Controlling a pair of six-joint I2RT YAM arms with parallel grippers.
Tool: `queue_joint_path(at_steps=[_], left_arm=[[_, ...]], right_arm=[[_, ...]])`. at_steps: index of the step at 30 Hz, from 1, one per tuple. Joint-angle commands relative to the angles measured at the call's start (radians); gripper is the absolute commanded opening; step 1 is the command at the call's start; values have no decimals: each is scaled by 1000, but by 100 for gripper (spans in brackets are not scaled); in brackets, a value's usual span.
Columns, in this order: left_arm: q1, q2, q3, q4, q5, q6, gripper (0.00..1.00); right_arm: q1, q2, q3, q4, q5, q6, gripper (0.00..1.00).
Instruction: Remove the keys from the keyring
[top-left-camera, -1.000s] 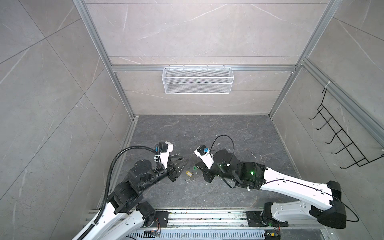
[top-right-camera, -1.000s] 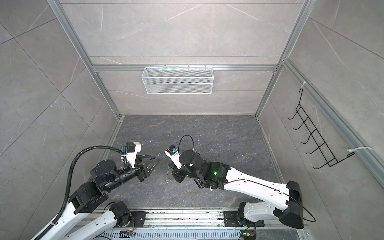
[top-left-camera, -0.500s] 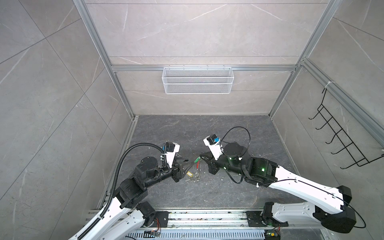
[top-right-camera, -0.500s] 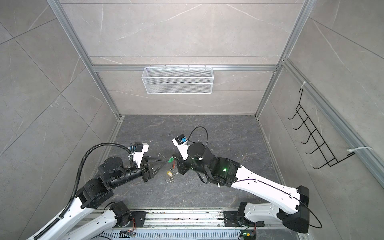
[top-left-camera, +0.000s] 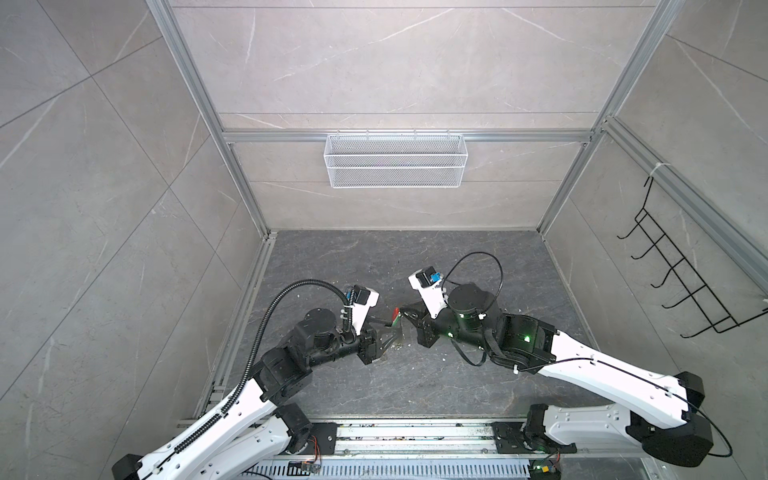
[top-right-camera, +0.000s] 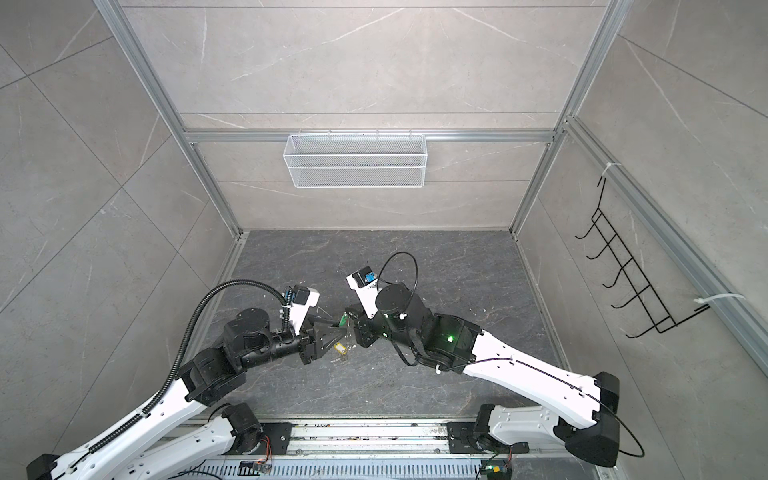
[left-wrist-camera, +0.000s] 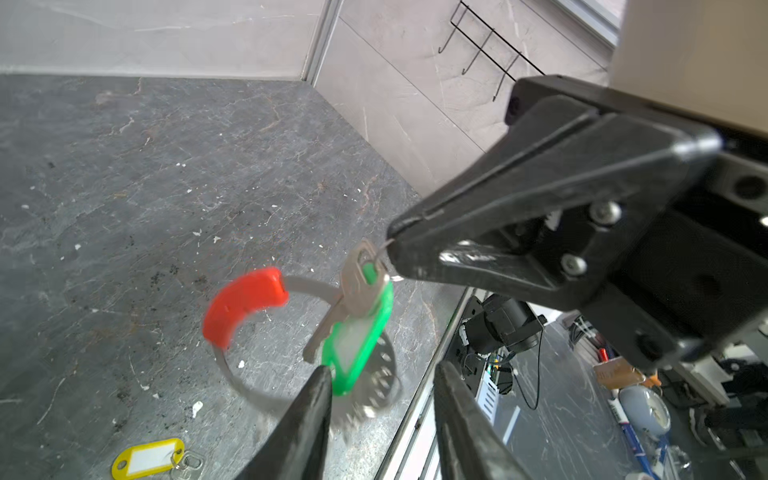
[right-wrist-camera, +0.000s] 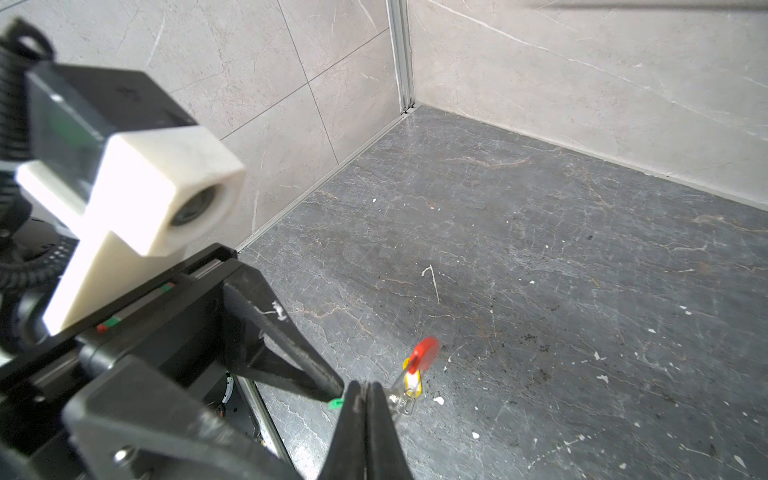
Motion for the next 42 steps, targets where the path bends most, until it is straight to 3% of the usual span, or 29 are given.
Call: queue_joint_path(at_steps=[1,10,15,20,25,27,35,42], left_arm=[[-2,9,21,29,-59,19,42],[-3,0,22,8,-75,-3,39],[-16,0,-19,86,-9,-58,50],[-47,-3,-38,87,-21,-72,39],[-48,-15,-38,80,-80,-49,58],[-48,-13,-26,81,-101,-30,59],[-48,14,12,114,-134,24,58],[-48,-7,36,102,-175,66,44]], right_arm=[[-3,-13,32,28,-9,20,0],[-4,-25,11,49,8,48,0],[-4,-22,-3,68,12,62,0],[-3,-17,-6,79,13,64,0],[-3,-15,-7,84,0,68,0],[-3,-14,-13,90,-4,75,0],[-3,-12,-23,103,-15,98,0],[-3,-4,-34,115,-27,110,0]])
